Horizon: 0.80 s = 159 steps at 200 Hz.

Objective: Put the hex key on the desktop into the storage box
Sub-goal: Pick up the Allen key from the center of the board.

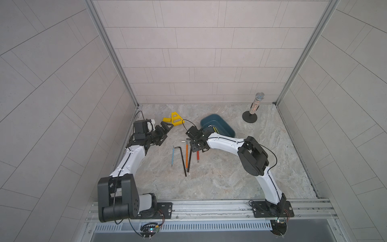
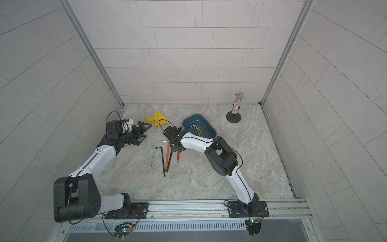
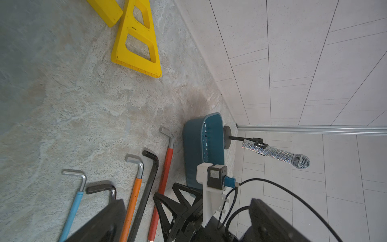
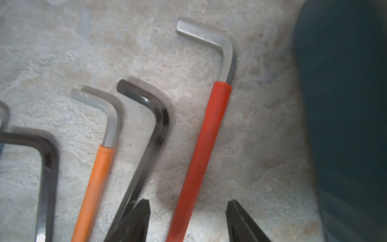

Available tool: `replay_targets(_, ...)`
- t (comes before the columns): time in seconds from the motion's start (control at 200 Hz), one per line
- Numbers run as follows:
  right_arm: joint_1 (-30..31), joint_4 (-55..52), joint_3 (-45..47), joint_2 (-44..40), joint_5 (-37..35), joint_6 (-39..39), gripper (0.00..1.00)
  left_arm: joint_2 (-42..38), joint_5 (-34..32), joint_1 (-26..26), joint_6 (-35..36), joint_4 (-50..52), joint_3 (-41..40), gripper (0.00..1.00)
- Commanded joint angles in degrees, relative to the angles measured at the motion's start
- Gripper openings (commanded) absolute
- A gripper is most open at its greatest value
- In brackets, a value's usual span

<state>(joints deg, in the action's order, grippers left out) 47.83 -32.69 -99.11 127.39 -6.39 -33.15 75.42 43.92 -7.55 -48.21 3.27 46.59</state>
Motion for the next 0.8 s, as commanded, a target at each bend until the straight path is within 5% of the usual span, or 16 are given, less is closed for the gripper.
replay_targets(0.0, -0.1, -1.2, 0.1, 1.0, -2.6, -0.9, 0.61, -1.1, 0.9, -0.4, -0.2, -1.2, -0.6, 1.0)
replay_targets(0.79, -2.0, 1.1, 4.0, 0.8, -1.0, -1.8, 0.55, -0.4, 1.5, -1.1, -0.9, -2.3, -0.9, 1.0)
